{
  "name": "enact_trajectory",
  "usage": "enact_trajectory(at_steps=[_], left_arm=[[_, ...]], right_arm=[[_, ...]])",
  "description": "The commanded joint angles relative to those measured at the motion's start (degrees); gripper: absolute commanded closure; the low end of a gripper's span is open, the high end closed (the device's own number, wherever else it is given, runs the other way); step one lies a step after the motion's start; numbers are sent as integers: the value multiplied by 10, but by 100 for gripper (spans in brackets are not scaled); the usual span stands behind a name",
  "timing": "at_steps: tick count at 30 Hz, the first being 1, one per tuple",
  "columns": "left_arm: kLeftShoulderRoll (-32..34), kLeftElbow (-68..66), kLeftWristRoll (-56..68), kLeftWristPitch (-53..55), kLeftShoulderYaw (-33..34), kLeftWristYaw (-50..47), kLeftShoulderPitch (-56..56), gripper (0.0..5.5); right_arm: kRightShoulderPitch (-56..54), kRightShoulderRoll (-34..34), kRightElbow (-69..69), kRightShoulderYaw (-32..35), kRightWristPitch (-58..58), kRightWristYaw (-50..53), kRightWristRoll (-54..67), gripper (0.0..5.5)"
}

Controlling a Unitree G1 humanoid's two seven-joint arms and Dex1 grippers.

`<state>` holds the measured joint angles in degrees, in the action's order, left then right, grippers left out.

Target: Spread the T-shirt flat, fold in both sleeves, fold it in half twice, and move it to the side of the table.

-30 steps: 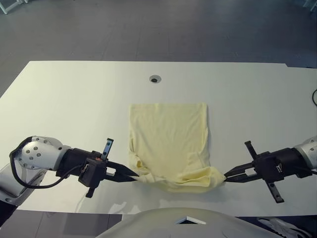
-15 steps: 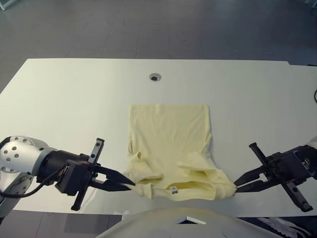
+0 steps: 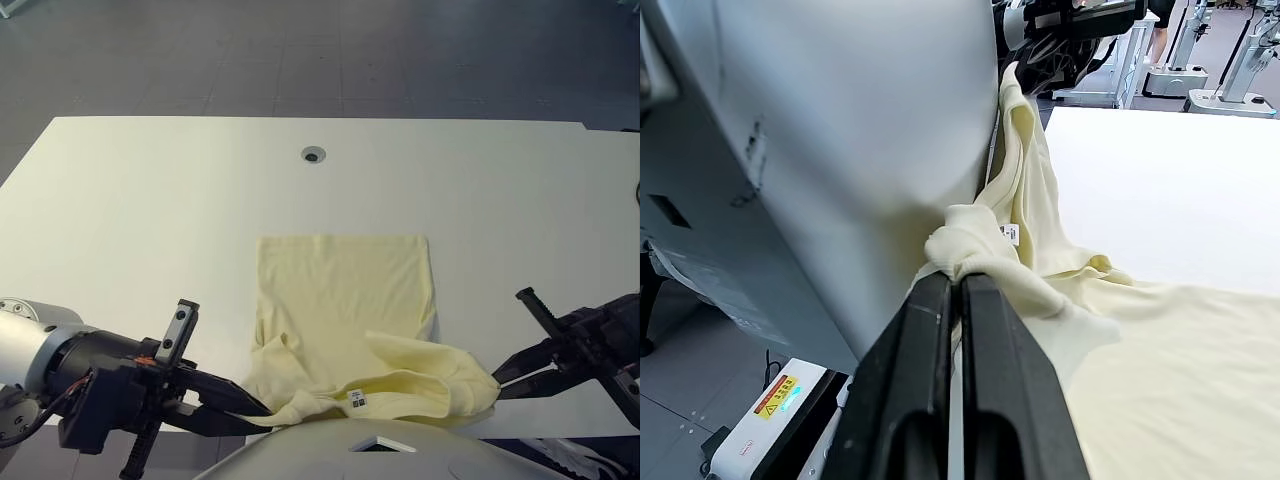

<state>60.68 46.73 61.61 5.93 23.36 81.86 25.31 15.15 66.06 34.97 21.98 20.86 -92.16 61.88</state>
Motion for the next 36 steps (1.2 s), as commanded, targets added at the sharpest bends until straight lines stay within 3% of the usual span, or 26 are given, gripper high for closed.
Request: enact_trajectory(at_steps=[1,6,11,22,32,36], left_arm=[[-10,-4,-3,21,1,2,-22,549],[-29,-76,-88,19,-85,19,-81,549],[-50,-146,-144,15,-150,40,-135,549],[-114,-263,-189,24,-226,38,-280,549],[-188,-442,-292,-23,-297,62,-383,549],[-204,-516,-330,-55,-307,73,-415,549]], right_arm=[[-3,11,1,5,6,-3,8,550],[-34,21,-22,-45,-6,-3,-32,550],[-115,32,-87,-143,-17,-3,-77,550],[-333,-10,-252,-360,-21,-3,-168,550],[-472,-66,-422,-487,-69,-3,-261,550],[-511,-85,-495,-508,-96,-3,-293,550]])
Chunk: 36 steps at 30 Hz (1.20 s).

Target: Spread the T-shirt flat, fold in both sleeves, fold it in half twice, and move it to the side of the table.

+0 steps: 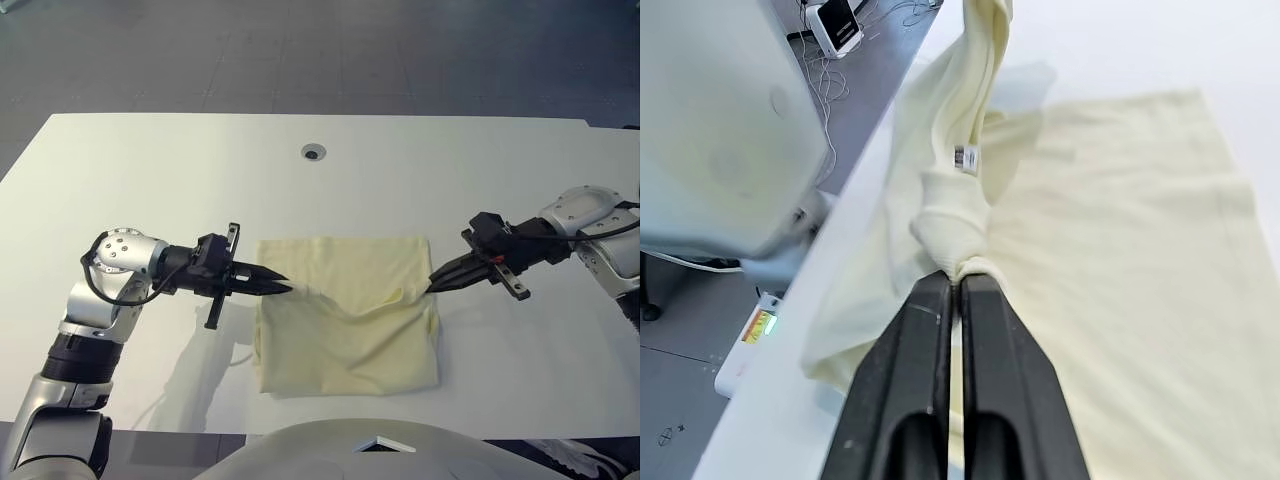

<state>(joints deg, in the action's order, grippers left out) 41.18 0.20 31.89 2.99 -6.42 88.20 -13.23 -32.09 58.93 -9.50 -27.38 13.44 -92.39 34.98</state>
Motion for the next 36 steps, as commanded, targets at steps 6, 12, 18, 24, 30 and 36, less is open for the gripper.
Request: enact_trajectory(at_steps=[6,12,18,24,30,36], left_arm=[[-35,-152,-81,-81,-10,7,-78,549],[-61,-249,-131,-148,-16,0,-120,549],[-82,-330,-173,-203,-24,-13,-155,549],[-102,-424,-217,-256,-32,-34,-192,549],[-119,-502,-253,-294,-38,-57,-227,549],[-127,-564,-279,-326,-33,-89,-252,549]], right_arm=[[-70,-49,-149,-2,-66,-1,-66,550],[-97,-100,-225,28,-96,-1,-115,550],[-112,-150,-290,63,-117,6,-164,550],[-127,-189,-362,85,-145,25,-216,550],[-136,-217,-433,102,-179,58,-264,550],[-150,-238,-486,122,-192,82,-292,550]])
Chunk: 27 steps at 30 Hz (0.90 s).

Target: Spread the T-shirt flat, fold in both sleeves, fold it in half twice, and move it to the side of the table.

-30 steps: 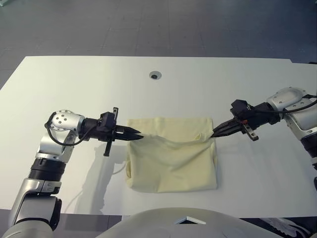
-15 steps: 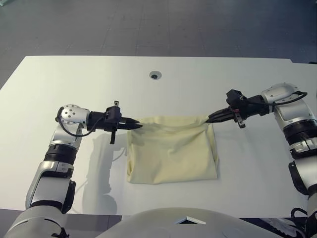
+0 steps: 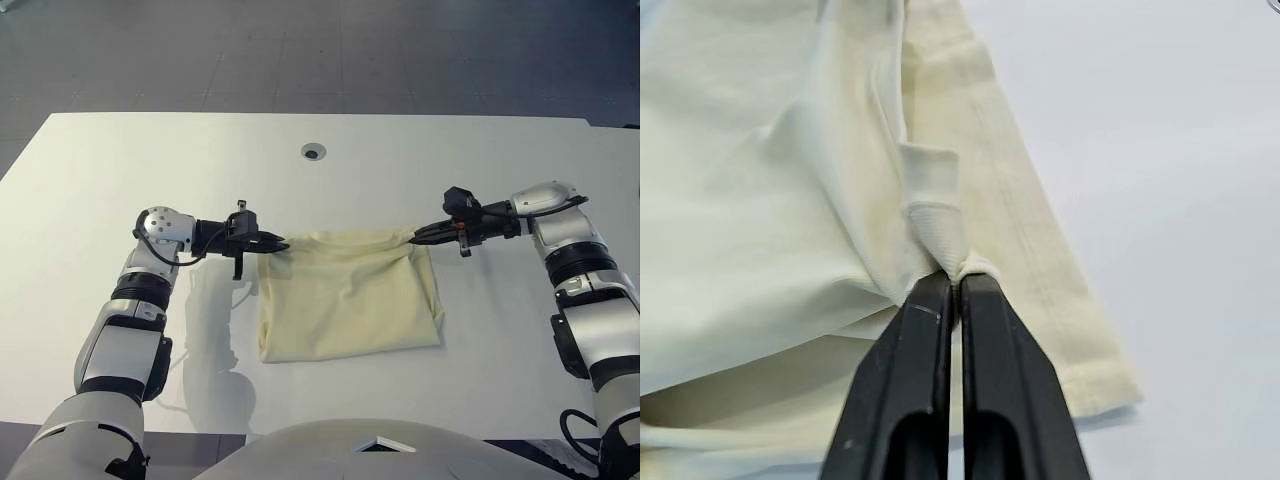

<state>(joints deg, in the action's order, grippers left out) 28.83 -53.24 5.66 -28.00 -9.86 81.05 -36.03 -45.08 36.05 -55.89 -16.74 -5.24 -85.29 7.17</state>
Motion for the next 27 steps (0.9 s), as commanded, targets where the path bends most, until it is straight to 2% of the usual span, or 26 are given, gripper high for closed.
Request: enact_trajectory(at_steps=[1,7,8,16,21,24,27], left_arm=[[-4,-36,-22,-20,1,-23,-26,549],[-3,-70,-44,-31,2,-48,-37,549],[-4,-73,-44,-32,4,-50,-38,517],[4,-77,-37,-30,23,-66,-40,388],[6,-62,-23,-34,46,-80,-45,297],[5,-33,1,-27,74,-91,-54,254],[1,54,20,-3,80,-95,-27,202]], right_arm=[[-24,-14,-30,20,2,17,-18,550],[-42,-27,-61,50,34,40,-24,550],[-46,-30,-64,58,44,45,-21,519],[-69,-48,-76,123,118,104,-3,395],[-68,-57,-65,141,96,150,-10,308],[-47,-51,-24,147,81,144,-6,266],[-8,-42,52,150,71,123,7,216]])
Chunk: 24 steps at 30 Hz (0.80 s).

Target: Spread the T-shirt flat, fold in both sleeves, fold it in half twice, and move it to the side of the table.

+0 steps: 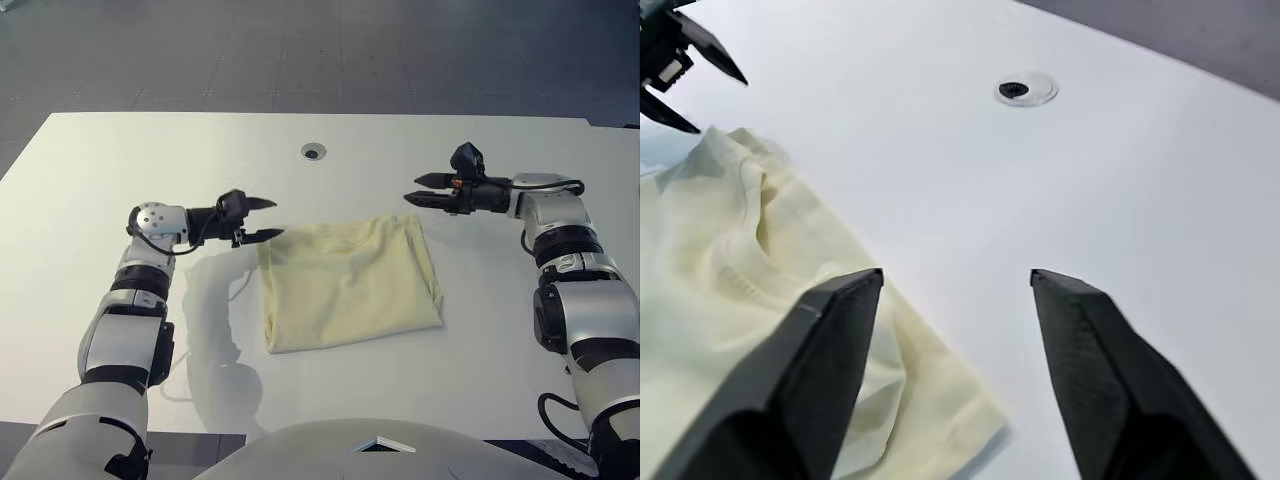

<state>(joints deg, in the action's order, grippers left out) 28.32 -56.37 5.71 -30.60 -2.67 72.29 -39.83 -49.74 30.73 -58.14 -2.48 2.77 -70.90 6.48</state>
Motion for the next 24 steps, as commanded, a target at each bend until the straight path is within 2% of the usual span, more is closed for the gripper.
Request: enact_trajectory(at_steps=[1,2,9,14,19,24], left_arm=[[4,132,26,36,5,-9,31,219],[2,176,31,49,2,-14,51,221],[8,465,40,174,-74,-16,209,341],[42,519,-16,190,-132,-16,274,432],[64,527,-61,149,-167,-24,311,359],[92,564,-59,152,-178,-22,351,273]], right_arm=[[54,13,105,8,-8,-23,18,234],[68,12,132,9,-1,-21,22,236],[151,-3,248,-18,41,-10,21,351],[160,-8,208,-48,-12,37,-27,439],[153,-3,139,-91,-139,133,-121,522],[147,7,89,-116,-197,184,-174,444]])
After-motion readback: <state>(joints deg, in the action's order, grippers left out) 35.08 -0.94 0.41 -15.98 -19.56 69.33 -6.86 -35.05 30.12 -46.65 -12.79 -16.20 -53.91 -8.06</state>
